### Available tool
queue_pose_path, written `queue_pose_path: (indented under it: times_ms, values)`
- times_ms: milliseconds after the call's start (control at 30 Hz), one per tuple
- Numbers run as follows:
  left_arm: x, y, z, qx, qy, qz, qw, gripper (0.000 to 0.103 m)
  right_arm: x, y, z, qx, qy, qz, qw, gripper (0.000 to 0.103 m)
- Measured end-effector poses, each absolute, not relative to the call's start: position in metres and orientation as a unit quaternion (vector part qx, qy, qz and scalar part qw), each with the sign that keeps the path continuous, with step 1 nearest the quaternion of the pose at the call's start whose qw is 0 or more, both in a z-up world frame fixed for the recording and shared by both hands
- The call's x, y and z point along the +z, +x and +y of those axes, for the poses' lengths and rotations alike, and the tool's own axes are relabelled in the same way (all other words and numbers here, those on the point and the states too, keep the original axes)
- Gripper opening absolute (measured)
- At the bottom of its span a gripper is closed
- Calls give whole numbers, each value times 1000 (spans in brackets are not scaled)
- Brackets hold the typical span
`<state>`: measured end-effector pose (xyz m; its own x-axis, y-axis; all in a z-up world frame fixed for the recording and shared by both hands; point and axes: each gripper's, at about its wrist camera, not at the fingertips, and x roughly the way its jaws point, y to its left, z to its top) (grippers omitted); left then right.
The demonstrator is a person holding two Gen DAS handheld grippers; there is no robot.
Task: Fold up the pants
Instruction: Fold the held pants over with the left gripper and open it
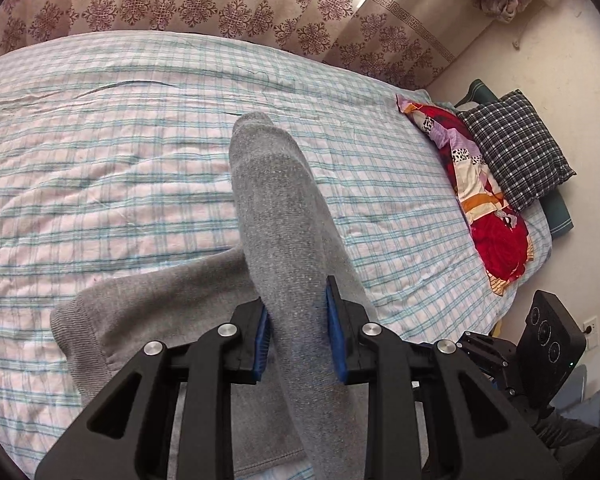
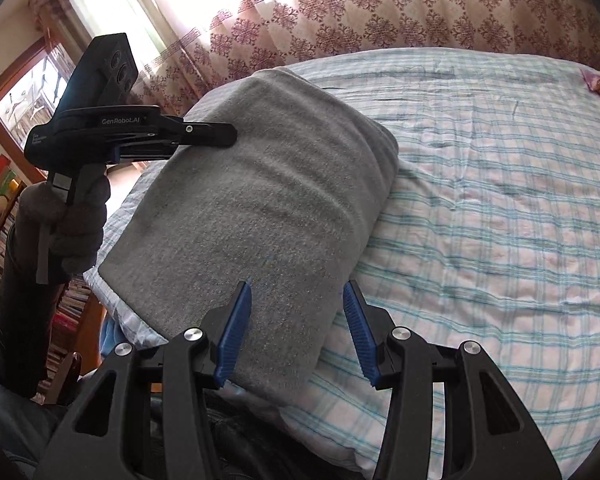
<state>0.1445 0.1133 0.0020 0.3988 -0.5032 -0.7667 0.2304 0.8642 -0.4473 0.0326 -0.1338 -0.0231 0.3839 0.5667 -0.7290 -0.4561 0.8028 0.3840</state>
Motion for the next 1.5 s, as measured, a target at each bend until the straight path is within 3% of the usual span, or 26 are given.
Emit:
queue_pose_path:
  times_ms: [433, 667, 733, 800, 867, 1133, 1167, 1300, 1500]
  values:
    - [-44, 133, 228, -156, -203, 513, 819, 22, -29, 39, -31, 398, 4, 481, 781, 50]
    - [-81, 130, 253, -154, -252, 523, 799, 23, -55, 43, -1, 405, -5, 517, 754, 50]
    - [-86, 130, 254, -152, -257, 525, 797, 30, -59, 45, 3, 405, -6, 520, 752, 50]
    - [-88, 130, 254, -157, -262, 523, 796, 50, -60, 46, 5, 405, -8, 521, 751, 50]
    - [-88, 129, 252, -165, -264, 519, 796, 60, -62, 46, 7, 406, -10, 522, 750, 50]
    - [-103, 132, 244, -151, -258, 540, 787, 61, -67, 51, 11, 405, -4, 524, 749, 50]
    - [-104, 132, 243, -154, -259, 541, 786, 60, -67, 51, 11, 405, -3, 524, 749, 50]
    - [-103, 131, 234, -157, -251, 539, 788, 20, -66, 51, 10, 403, -4, 522, 751, 50]
    - [-80, 122, 241, -156, -241, 514, 808, 15, -44, 51, -3, 399, 2, 491, 775, 50]
